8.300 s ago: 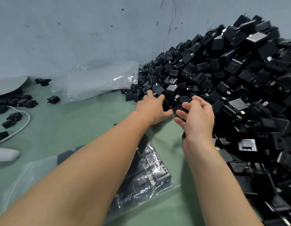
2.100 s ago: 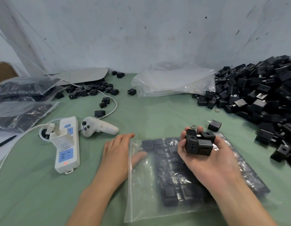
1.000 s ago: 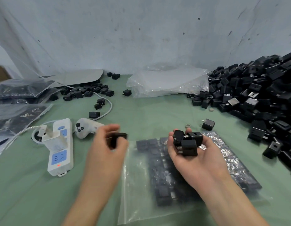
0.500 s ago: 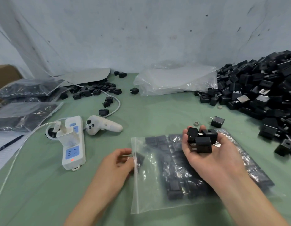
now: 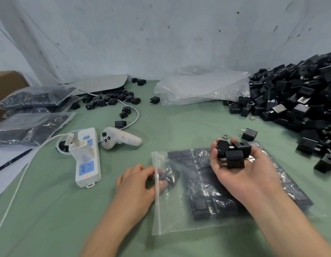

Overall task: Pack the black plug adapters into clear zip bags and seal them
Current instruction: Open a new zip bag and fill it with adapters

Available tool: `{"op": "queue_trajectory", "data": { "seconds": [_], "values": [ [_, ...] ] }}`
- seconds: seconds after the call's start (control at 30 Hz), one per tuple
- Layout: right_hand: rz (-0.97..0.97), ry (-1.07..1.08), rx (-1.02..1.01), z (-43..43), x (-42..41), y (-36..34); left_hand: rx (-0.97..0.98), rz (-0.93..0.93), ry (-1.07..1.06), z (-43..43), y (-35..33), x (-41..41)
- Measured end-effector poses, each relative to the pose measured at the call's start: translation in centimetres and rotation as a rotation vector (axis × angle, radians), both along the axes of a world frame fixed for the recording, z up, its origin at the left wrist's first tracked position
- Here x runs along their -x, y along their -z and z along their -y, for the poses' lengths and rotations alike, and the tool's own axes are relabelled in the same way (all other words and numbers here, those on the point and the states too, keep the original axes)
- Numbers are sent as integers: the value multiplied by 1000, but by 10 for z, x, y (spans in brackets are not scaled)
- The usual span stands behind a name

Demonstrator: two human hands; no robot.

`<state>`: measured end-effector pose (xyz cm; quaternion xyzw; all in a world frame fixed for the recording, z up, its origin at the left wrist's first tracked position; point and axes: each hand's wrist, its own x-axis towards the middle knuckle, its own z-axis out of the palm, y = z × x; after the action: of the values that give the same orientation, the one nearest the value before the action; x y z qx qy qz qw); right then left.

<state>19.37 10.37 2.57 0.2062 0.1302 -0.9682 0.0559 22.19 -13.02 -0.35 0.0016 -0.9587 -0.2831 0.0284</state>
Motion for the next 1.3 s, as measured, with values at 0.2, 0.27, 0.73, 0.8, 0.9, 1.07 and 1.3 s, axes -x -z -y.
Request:
{"op": "queue_trajectory", "data": {
  "seconds": [0.2, 0.27, 0.73, 0.8, 0.9, 1.07, 1.3],
  "values": [
    [1, -12, 4, -1, -1, 3, 30, -147, -42, -7, 18, 12],
    [2, -15, 4, 0, -1, 3, 71, -183, -55, -10, 21, 15],
    [-16, -13, 4, -2, 2, 3, -14, -196, -96, 17, -6, 9],
    [-35, -28, 5, -1, 3, 3, -187, -387, -211, 11, -20, 3],
    [-54, -72, 8, 7, 3, 2, -370, -500, -130, -22, -39, -6],
    [-116, -243, 7, 28, -4, -4, -233, -356, 122, -68, -39, -7],
    [-118, -340, -51, 35, -11, -10, -289, -262, 121, -65, -32, -7]
  ]
}}
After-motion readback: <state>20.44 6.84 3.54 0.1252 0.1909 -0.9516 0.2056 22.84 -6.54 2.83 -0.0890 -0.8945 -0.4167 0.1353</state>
